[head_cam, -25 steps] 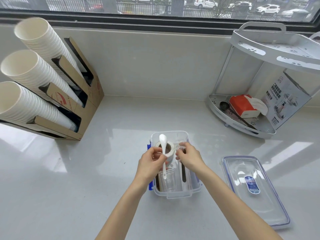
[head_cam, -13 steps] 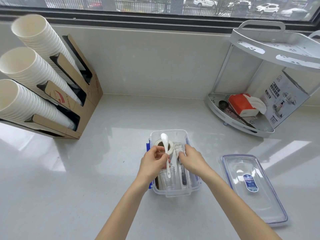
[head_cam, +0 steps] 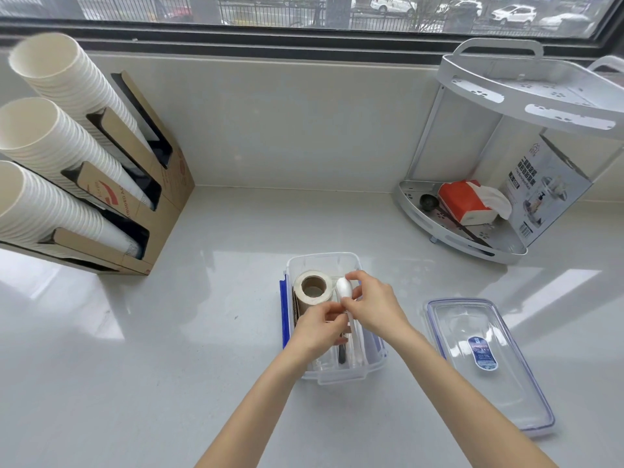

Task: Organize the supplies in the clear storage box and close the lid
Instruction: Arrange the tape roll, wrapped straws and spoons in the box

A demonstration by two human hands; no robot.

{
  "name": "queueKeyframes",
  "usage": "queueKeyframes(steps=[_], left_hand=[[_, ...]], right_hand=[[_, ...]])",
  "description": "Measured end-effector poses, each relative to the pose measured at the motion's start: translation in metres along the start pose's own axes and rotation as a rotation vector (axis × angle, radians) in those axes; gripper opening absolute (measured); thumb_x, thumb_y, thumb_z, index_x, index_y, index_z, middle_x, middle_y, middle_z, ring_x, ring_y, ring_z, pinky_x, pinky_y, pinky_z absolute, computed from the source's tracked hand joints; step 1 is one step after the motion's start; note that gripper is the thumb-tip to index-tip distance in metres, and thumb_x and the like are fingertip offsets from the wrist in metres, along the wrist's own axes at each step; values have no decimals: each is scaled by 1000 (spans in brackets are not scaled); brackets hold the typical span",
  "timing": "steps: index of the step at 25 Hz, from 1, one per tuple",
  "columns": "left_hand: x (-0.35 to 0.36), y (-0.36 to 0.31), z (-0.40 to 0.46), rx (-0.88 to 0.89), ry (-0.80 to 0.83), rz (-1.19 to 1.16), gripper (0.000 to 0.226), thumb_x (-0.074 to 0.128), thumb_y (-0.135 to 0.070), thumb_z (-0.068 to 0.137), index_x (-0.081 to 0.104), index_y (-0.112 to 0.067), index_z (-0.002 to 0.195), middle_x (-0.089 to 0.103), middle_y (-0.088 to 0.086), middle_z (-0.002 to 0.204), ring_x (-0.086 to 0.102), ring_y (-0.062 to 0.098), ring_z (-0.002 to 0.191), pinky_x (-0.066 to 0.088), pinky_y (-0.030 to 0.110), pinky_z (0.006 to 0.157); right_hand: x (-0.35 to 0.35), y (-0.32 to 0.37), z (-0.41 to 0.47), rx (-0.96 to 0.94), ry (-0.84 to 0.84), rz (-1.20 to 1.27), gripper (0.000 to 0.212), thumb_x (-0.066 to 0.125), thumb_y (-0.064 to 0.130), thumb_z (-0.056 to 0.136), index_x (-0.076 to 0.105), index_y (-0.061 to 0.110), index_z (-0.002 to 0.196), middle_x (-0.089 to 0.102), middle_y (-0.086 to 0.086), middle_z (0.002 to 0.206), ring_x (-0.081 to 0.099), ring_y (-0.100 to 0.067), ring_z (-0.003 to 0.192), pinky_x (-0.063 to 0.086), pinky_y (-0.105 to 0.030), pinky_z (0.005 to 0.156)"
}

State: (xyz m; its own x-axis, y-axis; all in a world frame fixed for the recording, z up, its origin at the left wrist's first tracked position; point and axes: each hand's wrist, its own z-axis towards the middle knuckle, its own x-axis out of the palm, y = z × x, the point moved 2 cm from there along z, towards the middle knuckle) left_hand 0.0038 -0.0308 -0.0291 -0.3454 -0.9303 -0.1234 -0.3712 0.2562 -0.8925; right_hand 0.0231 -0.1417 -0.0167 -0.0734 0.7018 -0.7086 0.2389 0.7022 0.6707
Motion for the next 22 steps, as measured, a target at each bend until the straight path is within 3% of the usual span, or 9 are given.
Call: queueKeyframes(steps=[3,7,10,13,19,22], left_hand=[[-2,1,0,-15,-24,32,31,40,-10,89,54,-6,117,61,7,100,63,17,89,54,27,78],[-17,-2,-1,31,-149,50,29,41,-9,89,53,-6,116,60,7,101,61,15,78,51,22,67],[-34,-2,0,91,-288,147,25,44,-12,87,58,-12,109,63,6,101,61,21,87,50,32,77],[-46,2,-1,90,-380,189,25,45,-14,88,58,-14,108,59,3,99,54,18,84,44,28,79],[-54,11,1,47,-426,277,33,48,-15,86,49,-13,119,53,9,123,54,19,97,42,30,85],[-54,19,1,-28,-385,331,44,51,-19,85,41,-13,127,44,11,131,51,25,113,44,39,97]], right_hand=[[3,3,3,-19,-7,-184,40,51,9,82,48,11,122,61,-15,111,55,-34,105,44,-37,84],[14,3,3,-8,53,-364,35,46,5,86,45,6,121,54,-19,120,53,-37,109,44,-37,83],[23,1,1,-9,82,-426,35,43,4,88,42,6,123,50,-19,124,52,-38,110,44,-36,81],[29,-1,1,-4,99,-440,34,43,3,88,42,5,123,50,-19,124,52,-39,109,44,-37,80],[31,-5,2,-6,114,-415,39,40,0,86,45,6,124,54,-17,123,52,-38,110,45,-40,83],[25,-5,-2,-60,1,-290,36,41,5,87,49,10,122,57,-12,119,53,-33,109,45,-36,79]])
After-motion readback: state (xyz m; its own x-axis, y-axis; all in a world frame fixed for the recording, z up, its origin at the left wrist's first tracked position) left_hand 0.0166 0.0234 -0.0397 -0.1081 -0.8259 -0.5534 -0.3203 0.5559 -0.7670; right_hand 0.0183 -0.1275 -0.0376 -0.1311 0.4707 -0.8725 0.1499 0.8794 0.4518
